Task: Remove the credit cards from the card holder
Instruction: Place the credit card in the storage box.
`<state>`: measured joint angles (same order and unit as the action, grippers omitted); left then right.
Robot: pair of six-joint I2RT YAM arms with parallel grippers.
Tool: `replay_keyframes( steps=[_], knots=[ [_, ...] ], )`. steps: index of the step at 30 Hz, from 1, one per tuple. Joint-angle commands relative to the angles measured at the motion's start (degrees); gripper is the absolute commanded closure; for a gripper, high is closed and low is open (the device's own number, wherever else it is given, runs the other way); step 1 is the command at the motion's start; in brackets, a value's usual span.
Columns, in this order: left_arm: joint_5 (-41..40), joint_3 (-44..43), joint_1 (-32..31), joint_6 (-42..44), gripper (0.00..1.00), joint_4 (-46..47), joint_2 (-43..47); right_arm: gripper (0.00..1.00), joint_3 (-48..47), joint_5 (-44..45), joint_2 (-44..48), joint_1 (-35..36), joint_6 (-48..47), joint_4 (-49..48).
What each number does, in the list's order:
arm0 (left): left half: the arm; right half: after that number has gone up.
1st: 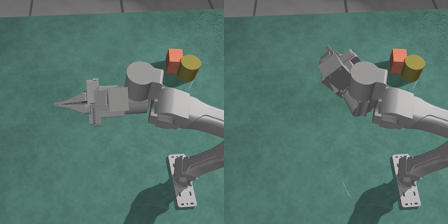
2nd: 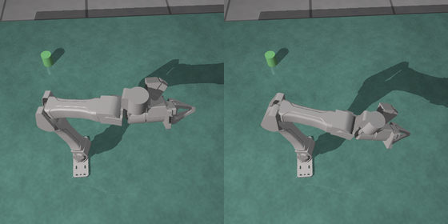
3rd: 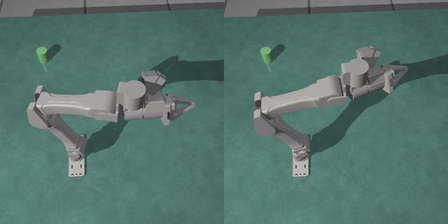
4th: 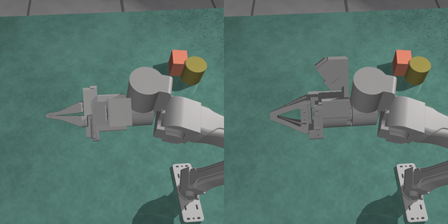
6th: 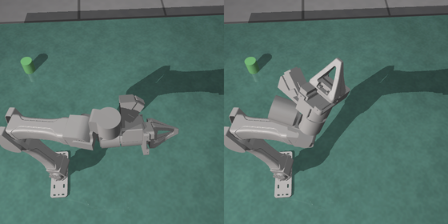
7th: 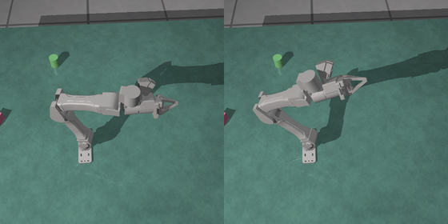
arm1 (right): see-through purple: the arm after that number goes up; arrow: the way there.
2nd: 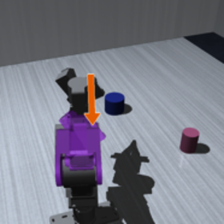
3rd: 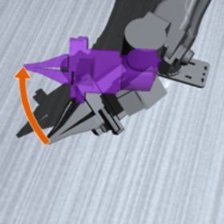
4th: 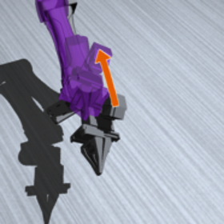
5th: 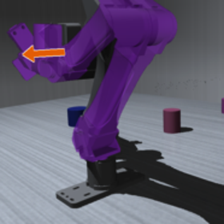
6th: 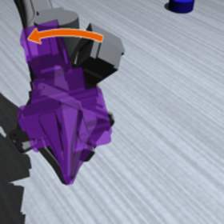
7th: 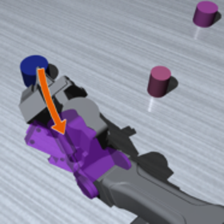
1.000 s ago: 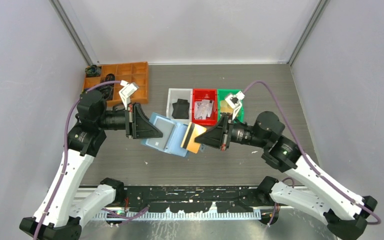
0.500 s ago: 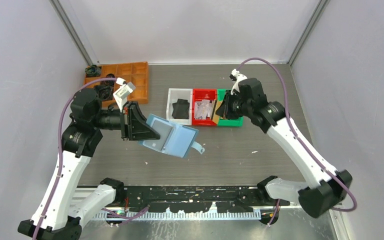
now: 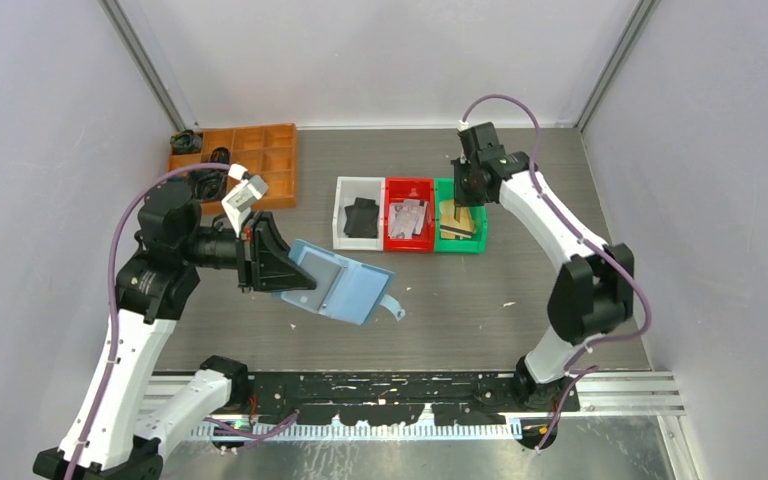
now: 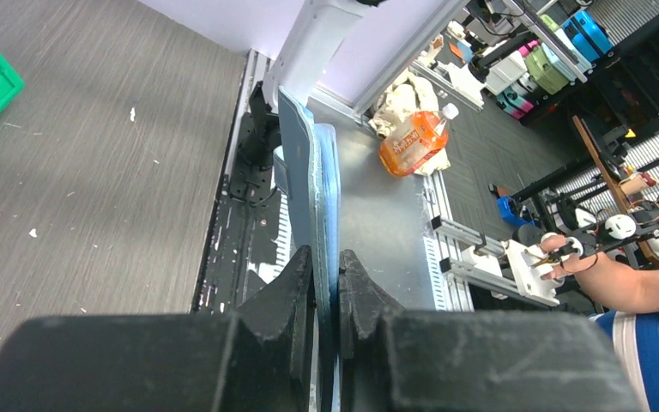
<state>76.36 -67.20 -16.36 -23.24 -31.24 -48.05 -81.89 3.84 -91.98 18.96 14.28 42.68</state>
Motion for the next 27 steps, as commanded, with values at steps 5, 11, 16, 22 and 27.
replay_keyframes(
  steps=[5, 11, 16, 22, 27],
  knots=[
    [1.56, -1.80, 0.35, 2.44, 1.00, -0.57, 1.94, 0.99, -11.09, -2.86, -12.52, -0.81, -2.72, 1.98],
    [1.50, -2.12, 0.36, 3.82, 1.00, -2.20, 2.24, 0.99, -10.36, -8.50, -14.85, -2.23, -2.29, 0.04],
    [1.52, -2.33, 0.36, 4.52, 1.00, -2.65, 2.09, 0.98, -10.42, -12.99, -17.71, -4.62, -2.55, 0.81],
    [1.52, -2.40, 0.32, 4.61, 1.00, -3.00, 2.26, 0.88, -9.88, -13.36, -18.68, -5.34, -2.25, 0.56],
    [0.75, -2.91, 0.32, 4.71, 1.00, -3.79, 1.75, 0.71, -9.98, -9.31, -16.16, -5.36, -2.58, 0.54]
  ],
)
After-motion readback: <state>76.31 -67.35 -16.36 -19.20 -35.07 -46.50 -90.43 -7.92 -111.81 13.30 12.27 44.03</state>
